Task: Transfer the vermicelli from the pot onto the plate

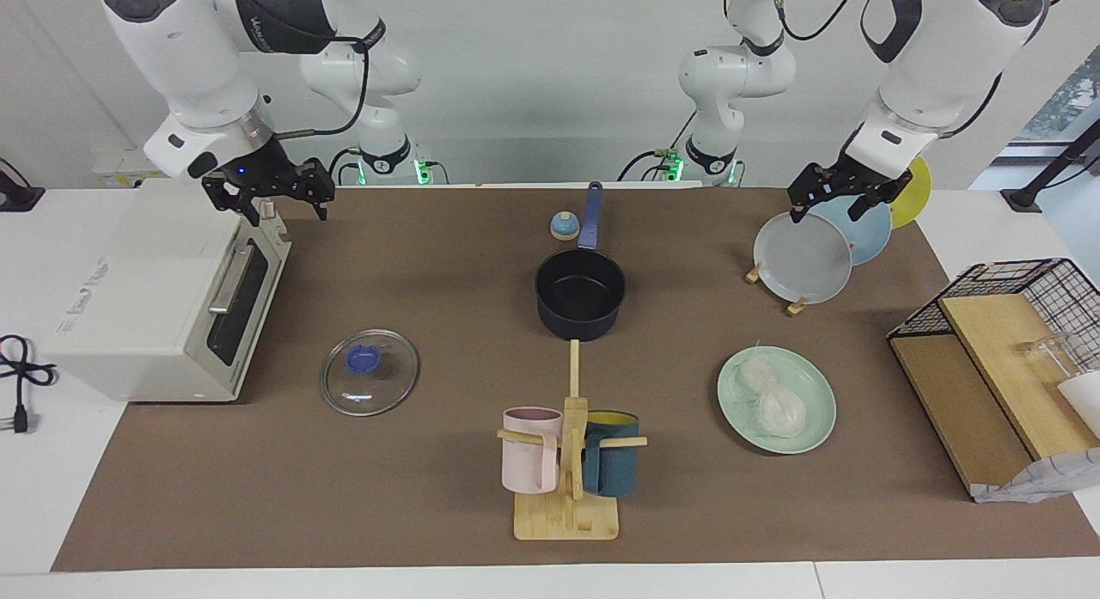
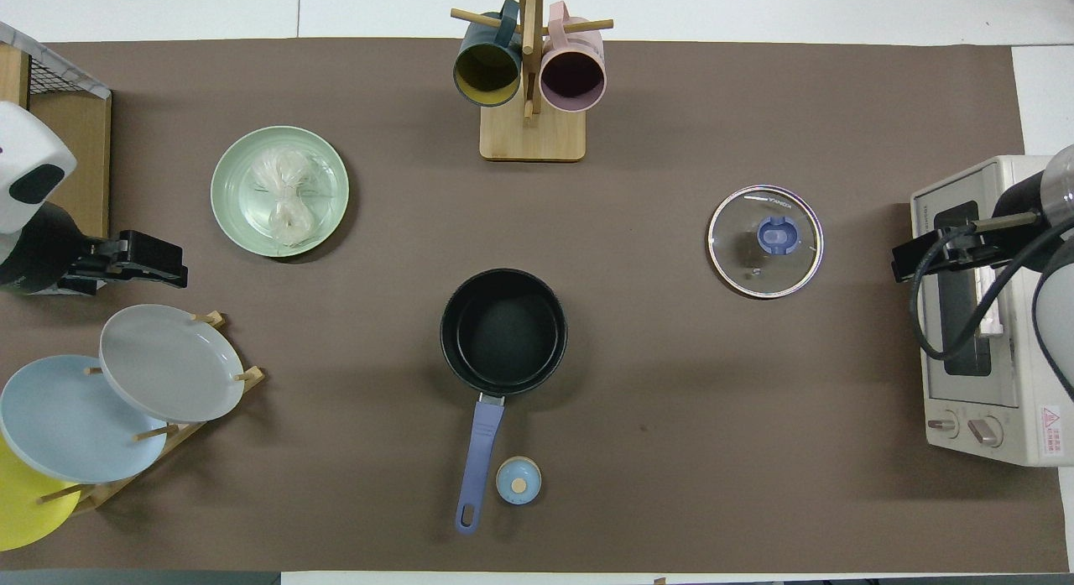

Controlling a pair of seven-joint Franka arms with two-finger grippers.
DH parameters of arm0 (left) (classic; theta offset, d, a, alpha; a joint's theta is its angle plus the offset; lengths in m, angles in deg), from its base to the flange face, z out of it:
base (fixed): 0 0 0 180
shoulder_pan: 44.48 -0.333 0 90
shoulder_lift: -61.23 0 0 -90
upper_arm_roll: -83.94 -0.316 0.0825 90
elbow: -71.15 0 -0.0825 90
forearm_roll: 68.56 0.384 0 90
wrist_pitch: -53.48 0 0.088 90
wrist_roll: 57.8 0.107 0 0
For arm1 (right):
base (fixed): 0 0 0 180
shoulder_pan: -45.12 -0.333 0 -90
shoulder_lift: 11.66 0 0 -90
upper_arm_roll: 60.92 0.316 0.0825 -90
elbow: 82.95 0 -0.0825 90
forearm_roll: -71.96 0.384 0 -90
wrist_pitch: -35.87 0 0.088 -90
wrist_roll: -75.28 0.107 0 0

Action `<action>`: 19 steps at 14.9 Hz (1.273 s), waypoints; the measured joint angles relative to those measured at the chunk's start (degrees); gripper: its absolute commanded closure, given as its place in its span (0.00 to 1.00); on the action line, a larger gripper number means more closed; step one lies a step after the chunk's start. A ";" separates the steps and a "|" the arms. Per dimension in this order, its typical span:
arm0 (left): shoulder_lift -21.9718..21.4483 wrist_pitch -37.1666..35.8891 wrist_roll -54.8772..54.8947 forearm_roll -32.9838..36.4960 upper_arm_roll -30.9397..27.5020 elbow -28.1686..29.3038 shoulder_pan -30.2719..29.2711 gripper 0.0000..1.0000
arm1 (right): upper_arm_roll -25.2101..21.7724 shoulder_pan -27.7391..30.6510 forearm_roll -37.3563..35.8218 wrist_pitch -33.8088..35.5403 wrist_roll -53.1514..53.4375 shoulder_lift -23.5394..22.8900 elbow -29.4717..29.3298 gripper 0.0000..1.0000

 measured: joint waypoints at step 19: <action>0.72 -0.43 -0.48 0.81 0.08 -2.69 0.00 0.00 | 0.53 -0.18 0.00 0.62 0.00 0.24 0.00 0.00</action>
